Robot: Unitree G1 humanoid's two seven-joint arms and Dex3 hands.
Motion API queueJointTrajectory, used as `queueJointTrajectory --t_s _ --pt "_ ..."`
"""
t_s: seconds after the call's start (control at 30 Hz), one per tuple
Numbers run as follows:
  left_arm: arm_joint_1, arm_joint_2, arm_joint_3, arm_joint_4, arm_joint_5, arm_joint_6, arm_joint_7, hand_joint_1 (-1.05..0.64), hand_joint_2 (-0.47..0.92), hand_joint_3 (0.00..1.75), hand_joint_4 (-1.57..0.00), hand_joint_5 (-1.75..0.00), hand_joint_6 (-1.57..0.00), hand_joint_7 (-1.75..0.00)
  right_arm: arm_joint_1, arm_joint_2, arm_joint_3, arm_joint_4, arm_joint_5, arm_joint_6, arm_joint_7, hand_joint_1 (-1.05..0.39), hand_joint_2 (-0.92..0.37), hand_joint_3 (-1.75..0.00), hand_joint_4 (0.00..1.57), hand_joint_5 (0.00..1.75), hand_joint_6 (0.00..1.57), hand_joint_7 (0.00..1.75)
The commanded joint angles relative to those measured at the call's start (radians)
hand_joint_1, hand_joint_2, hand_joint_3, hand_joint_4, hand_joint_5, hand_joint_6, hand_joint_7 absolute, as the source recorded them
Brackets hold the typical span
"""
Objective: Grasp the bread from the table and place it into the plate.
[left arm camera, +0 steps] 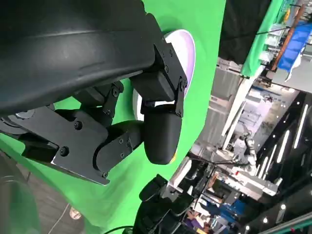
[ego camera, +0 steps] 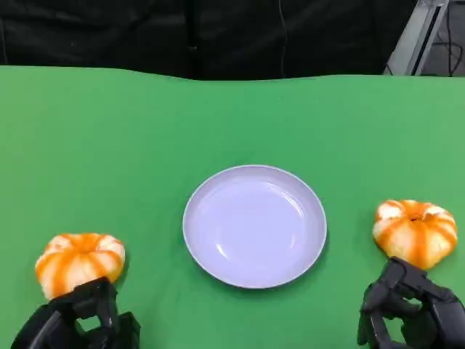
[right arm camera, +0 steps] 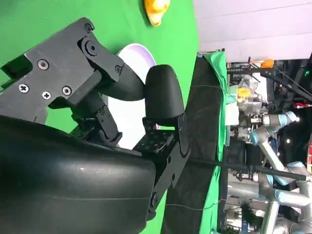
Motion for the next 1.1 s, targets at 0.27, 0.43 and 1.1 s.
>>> queueJointTrajectory --t_s 0.27,0.43,1.1 --pt "0.003 0.011 0.012 -0.001 0.202 -0.248 0.13 -0.15 0.57 1.05 -0.79 -1.64 -0.83 -1.37 -0.018 -0.009 0.0 -0.015 0.001 0.02 -0.015 -0.14 -0.52 -1.28 0.81 1.75 0.71 1.62" --pt "0.011 0.027 0.03 0.038 0.438 -0.671 0.259 -0.28 0.84 0.37 -0.79 -0.97 -0.9 -0.63 -0.018 -0.013 -0.004 -0.012 -0.008 0.009 -0.018 -0.14 -0.51 -1.28 0.82 1.75 0.72 1.62" --pt "-0.055 0.306 0.015 -0.248 1.658 -0.381 0.809 -1.04 0.92 0.22 0.0 0.0 -0.26 0.0 -0.01 -0.007 0.004 -0.036 -0.021 0.029 -0.034 -0.14 -0.51 -1.28 0.81 1.75 0.73 1.59"
